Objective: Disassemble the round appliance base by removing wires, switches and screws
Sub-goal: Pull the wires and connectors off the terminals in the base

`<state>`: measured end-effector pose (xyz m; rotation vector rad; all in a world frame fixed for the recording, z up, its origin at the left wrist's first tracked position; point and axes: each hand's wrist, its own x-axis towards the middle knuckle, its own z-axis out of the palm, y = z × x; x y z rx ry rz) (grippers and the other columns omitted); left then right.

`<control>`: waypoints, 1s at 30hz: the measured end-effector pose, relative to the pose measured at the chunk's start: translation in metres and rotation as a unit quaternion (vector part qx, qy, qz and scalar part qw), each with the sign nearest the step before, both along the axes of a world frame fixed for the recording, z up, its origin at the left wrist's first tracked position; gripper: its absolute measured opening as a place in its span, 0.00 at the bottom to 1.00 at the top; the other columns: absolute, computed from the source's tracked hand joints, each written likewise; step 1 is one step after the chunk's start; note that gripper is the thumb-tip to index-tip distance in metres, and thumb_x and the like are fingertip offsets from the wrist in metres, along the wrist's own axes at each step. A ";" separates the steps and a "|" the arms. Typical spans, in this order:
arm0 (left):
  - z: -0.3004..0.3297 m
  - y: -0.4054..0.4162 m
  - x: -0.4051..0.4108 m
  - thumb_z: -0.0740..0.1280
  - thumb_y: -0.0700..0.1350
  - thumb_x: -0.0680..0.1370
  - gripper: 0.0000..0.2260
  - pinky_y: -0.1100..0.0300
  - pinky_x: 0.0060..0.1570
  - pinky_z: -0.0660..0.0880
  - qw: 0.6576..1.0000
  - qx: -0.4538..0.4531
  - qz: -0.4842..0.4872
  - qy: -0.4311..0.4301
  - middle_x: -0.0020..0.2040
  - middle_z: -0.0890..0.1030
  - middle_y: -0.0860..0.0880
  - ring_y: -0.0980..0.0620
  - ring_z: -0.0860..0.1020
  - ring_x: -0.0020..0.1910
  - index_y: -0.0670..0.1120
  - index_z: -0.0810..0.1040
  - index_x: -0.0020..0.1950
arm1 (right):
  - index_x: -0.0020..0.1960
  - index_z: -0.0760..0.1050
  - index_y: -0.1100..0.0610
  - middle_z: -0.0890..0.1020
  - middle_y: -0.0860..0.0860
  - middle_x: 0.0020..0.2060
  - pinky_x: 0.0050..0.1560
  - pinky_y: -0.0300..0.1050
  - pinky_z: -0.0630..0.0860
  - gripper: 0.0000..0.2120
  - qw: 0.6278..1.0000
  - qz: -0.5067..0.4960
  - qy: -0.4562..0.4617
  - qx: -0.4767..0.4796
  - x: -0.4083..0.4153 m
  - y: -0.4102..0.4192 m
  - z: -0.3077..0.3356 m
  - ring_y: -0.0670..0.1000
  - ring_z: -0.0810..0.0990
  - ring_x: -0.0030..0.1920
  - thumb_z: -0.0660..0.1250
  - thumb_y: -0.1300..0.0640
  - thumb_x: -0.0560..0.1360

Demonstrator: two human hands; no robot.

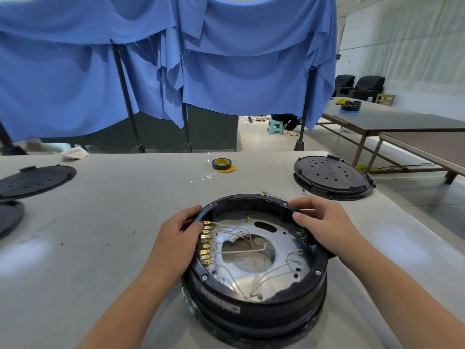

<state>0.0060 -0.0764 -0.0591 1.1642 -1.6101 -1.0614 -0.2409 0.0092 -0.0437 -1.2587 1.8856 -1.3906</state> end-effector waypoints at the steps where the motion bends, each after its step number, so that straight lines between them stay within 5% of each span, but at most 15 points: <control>1: -0.001 0.001 0.000 0.63 0.35 0.77 0.16 0.76 0.40 0.70 1.000 0.000 0.000 0.003 0.54 0.82 0.52 0.65 0.77 0.48 0.48 0.78 0.62 | 0.47 0.81 0.49 0.84 0.49 0.44 0.52 0.44 0.79 0.11 1.000 0.005 0.016 0.003 0.000 0.000 0.001 0.48 0.83 0.48 0.69 0.64 0.73; 6: -0.002 0.002 0.001 0.62 0.35 0.77 0.17 0.72 0.43 0.70 1.000 0.004 -0.002 0.014 0.52 0.82 0.53 0.63 0.78 0.49 0.48 0.78 0.63 | 0.51 0.79 0.49 0.80 0.44 0.51 0.60 0.42 0.69 0.08 0.975 0.021 0.220 0.014 0.004 0.000 0.013 0.44 0.75 0.56 0.68 0.59 0.74; 10: -0.003 0.003 0.002 0.62 0.35 0.77 0.17 0.69 0.45 0.71 1.000 0.006 -0.005 0.018 0.52 0.82 0.55 0.63 0.78 0.50 0.49 0.78 0.63 | 0.51 0.79 0.47 0.78 0.43 0.50 0.54 0.36 0.63 0.06 0.944 0.066 0.323 -0.029 0.030 -0.012 0.039 0.43 0.73 0.54 0.68 0.53 0.74; 14: -0.002 0.003 0.001 0.63 0.35 0.77 0.17 0.74 0.44 0.72 1.000 0.011 -0.005 0.028 0.54 0.81 0.55 0.65 0.77 0.50 0.49 0.78 0.63 | 0.47 0.81 0.49 0.80 0.42 0.44 0.52 0.41 0.74 0.04 0.923 0.181 0.340 0.005 0.075 -0.038 0.051 0.43 0.77 0.47 0.69 0.52 0.74; 17: -0.001 0.004 0.001 0.62 0.35 0.77 0.17 0.64 0.52 0.72 0.999 0.013 -0.009 0.028 0.57 0.81 0.51 0.58 0.78 0.55 0.47 0.77 0.64 | 0.48 0.82 0.51 0.82 0.44 0.43 0.51 0.46 0.77 0.06 0.903 0.226 0.362 0.049 0.094 -0.053 0.047 0.45 0.79 0.45 0.69 0.51 0.74; 24: -0.001 0.005 0.000 0.61 0.35 0.77 0.17 0.50 0.63 0.72 1.000 0.015 -0.004 0.025 0.59 0.81 0.49 0.51 0.78 0.59 0.47 0.77 0.65 | 0.49 0.83 0.52 0.85 0.46 0.43 0.52 0.48 0.79 0.07 0.932 0.243 0.264 0.053 0.100 -0.064 0.025 0.44 0.81 0.44 0.72 0.53 0.72; 30: -0.002 0.006 0.001 0.61 0.36 0.78 0.18 0.50 0.64 0.72 0.999 0.022 -0.005 0.025 0.60 0.80 0.49 0.51 0.77 0.60 0.48 0.76 0.65 | 0.46 0.84 0.50 0.85 0.47 0.40 0.50 0.51 0.78 0.06 0.934 0.229 0.273 0.035 0.103 -0.065 0.020 0.46 0.81 0.43 0.71 0.51 0.72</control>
